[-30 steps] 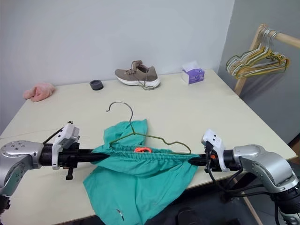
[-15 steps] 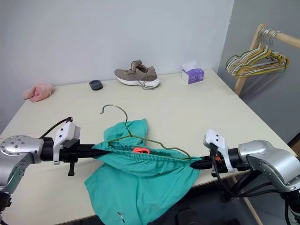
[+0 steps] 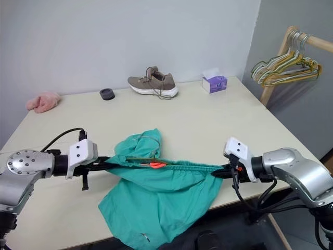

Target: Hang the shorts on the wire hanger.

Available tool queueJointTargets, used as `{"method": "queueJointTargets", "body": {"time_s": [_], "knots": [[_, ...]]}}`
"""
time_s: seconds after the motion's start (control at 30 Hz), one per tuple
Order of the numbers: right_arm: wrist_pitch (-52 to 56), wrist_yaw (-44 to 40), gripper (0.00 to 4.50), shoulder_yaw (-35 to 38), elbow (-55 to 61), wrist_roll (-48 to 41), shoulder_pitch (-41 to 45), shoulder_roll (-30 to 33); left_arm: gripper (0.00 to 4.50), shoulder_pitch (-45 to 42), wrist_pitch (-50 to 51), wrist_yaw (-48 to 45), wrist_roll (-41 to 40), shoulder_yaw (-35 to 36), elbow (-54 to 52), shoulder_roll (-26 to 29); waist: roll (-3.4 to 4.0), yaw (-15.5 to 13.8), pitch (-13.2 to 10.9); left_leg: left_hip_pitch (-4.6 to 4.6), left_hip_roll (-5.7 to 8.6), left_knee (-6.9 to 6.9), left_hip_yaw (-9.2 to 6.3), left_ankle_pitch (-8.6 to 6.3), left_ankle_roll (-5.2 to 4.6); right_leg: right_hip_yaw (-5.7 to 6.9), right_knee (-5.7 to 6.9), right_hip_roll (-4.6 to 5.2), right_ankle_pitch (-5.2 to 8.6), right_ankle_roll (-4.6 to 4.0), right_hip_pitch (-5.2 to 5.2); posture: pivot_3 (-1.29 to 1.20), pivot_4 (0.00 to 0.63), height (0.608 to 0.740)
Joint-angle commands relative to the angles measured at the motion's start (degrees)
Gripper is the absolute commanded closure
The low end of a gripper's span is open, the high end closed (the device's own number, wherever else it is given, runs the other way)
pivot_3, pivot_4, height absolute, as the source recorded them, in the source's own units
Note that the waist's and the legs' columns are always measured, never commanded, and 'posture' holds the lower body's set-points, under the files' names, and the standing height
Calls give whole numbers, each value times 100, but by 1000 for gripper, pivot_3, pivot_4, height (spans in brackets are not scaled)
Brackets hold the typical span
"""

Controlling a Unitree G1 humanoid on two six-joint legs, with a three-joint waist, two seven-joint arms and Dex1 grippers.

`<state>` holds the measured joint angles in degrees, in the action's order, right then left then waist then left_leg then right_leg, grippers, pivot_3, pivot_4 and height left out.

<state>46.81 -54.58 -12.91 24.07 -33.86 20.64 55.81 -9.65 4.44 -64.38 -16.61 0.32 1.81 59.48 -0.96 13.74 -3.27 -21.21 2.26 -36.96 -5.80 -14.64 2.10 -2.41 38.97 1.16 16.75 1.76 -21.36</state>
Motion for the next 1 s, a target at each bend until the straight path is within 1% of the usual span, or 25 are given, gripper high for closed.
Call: {"method": "queueJointTargets", "body": {"time_s": [0.03, 0.17, 0.23, 0.33, 0.43, 0.53, 0.67, 0.83, 0.87, 0.9, 0.93, 1.0], "knots": [[156, 250, 4493, 124, -134, 439, 129, 128, 4500, -87, 232, 403, 423, 369, 554, 224, 0, 4, 0, 1, 0, 0, 0, 0, 0, 0, 1, 0, 0, 0, 1, -255, 0, 740], [117, 386, 4493, -109, -46, 625, 339, -83, 4500, -117, 401, 348, 126, 355, 248, 39, 0, 5, 0, 2, 0, 0, -1, 0, 0, 2, 1, 0, 0, 0, 1, -263, 0, 740], [223, 638, 4493, -255, -103, 746, 591, -423, 4500, -99, 566, 195, -96, 303, -60, -60, 0, 28, 0, 2, 0, 0, 1, 0, 0, 0, 1, 0, 0, 0, 1, -263, 0, 740], [233, 630, 4493, -423, -65, 844, 839, -724, 4500, -40, 765, -39, -359, 226, -505, -167, 0, 39, 0, 1, 0, 0, -1, 0, 0, 0, 3, 0, 0, 0, 0, -267, 0, 740], [281, 526, 4493, -524, 44, 869, 1004, -887, 4500, -1, 900, -219, -434, 177, -722, -177, 0, 39, 0, -4, 0, 1, -4, 0, 0, 3, 2, 0, 0, 0, -3, -269, 0, 740], [376, 509, 4493, -576, 85, 860, 1124, -1006, 4500, -38, 870, -254, -327, 125, -669, -214, 0, 39, 0, -4, 0, 1, -5, 0, 0, 4, 1, 0, 0, 0, -3, -270, 0, 740], [451, 475, 3372, -621, 109, 895, 1201, -1088, 4500, -108, 861, -226, -262, 105, -619, -329, 0, 39, 0, -3, 0, -1, -5, 0, 0, 4, 2, 0, 0, 0, -1, -271, 0, 740], [642, 399, 1644, -447, 254, 856, 1169, -922, 4500, -94, 910, -199, -299, 166, -682, -488, 0, 39, 1, -2, 1, -1, -6, 0, 0, 4, 2, 0, 0, 0, 0, -270, 0, 740], [716, 450, 1171, -401, 261, 881, 1151, -871, 4500, -73, 930, -205, -316, 180, -715, -504, 0, 38, 1, -3, 1, -1, -6, 0, 0, 4, 2, 0, 0, 0, -1, -270, 0, 740], [728, 476, 824, -383, 244, 944, 1105, -784, 4500, -45, 941, -214, -326, 192, -749, -515, -1, 38, 1, -3, 0, -1, -6, 0, 0, 4, 2, 0, 0, 0, -1, -272, 0, 740], [739, 511, 555, -377, 216, 997, 1056, -720, 4500, -22, 944, -229, -334, 200, -771, -521, -1, 39, 1, -3, 1, -1, -6, 0, 0, 4, 2, 0, 0, 0, -1, -274, 0, 740], [697, 562, 555, -412, 140, 1078, 978, -672, 4500, 1, 946, -248, -335, 206, -789, -532, -1, 39, 2, -3, 1, -1, -5, 0, 0, 3, 1, 0, 0, 0, -1, -280, 0, 740]]}}
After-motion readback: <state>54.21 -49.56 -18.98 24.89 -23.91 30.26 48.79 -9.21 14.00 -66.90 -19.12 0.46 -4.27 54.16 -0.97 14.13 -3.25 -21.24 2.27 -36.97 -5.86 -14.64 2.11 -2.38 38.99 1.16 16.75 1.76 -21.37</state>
